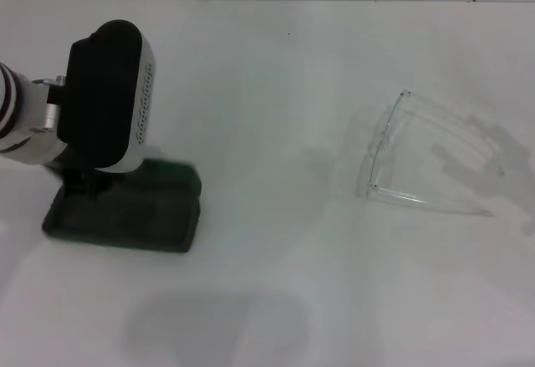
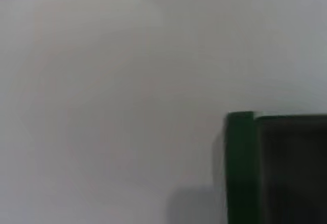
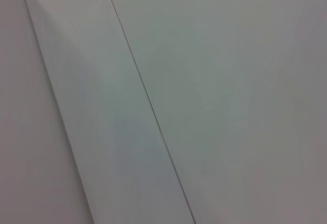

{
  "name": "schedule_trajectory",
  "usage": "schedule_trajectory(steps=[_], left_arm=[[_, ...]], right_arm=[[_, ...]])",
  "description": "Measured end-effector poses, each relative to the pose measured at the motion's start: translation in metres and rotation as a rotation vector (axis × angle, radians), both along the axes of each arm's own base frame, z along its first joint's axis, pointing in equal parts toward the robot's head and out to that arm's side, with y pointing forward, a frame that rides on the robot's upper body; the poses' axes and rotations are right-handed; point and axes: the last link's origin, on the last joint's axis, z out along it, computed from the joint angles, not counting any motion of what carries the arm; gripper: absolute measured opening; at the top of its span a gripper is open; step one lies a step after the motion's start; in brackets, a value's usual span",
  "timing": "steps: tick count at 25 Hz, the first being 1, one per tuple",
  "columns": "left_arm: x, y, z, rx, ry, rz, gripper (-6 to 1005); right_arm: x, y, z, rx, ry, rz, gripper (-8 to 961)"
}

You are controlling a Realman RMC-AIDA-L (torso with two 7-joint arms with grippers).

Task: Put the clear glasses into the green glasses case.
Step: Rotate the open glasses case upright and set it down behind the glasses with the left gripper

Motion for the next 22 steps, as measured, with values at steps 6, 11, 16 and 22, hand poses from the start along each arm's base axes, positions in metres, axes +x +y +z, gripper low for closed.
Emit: schedule_trajectory(steps=[6, 11, 16, 22], left_arm=[[0.009, -0.002, 0.002, 0.048, -0.040, 0.018, 231], [0.020, -0.003, 0.003, 0.105, -0.085, 0.043, 183], [0.035, -0.004, -0.007, 0.142, -0.127, 0.023, 183], [0.050, -0.006, -0.032, 0.142, -0.163, -0.018, 183]], right_arm=[[0.001, -0.003, -0.003, 0.007, 0.003, 0.000, 870], [0.002, -0.005, -0.002, 0.023, -0.002, 0.003, 870], [0.005, -0.014, 0.002, 0.062, -0.001, 0.006, 870], [0.016, -0.034, 0.017, 0.148, 0.025, -0.015, 869]])
